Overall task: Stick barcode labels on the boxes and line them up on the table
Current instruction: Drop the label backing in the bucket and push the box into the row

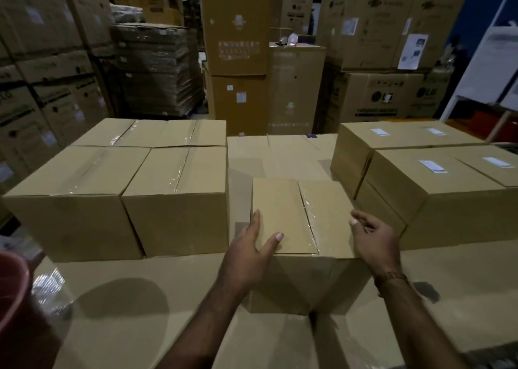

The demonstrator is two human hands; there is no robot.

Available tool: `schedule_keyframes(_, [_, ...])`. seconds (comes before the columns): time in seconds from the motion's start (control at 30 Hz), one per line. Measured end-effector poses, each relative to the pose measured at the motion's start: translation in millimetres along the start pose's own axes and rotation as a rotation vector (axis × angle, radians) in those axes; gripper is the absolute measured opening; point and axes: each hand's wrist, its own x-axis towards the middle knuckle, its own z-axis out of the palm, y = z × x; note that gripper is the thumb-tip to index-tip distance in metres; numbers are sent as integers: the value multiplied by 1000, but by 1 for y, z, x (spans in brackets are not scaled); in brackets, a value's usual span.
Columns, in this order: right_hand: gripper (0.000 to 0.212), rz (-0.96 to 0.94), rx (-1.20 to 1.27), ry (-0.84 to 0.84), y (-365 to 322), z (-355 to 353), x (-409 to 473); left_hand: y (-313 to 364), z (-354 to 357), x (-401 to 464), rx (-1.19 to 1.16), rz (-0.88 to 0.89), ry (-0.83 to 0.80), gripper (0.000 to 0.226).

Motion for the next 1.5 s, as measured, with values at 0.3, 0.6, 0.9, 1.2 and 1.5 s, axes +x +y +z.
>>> schedule_keyframes(0.3, [27, 29, 32, 22, 3, 38, 70, 2, 9, 65, -6, -13, 99, 76])
schedule_keyframes(0.6, [24, -6, 5, -6, 4, 86, 154, 6, 26, 132, 3, -81, 263, 61])
schedule_keyframes(0.9, [20, 16, -48, 77, -6, 136, 220, 22, 36, 211, 384, -52, 269, 47])
schedule_keyframes(1.2, [22, 32, -52, 75, -29, 194, 267, 23, -39, 293, 728, -49, 256, 44])
schedule_keyframes(1.5, [22, 16, -91, 65, -52, 257, 317, -53, -91, 373, 674, -103, 363, 43])
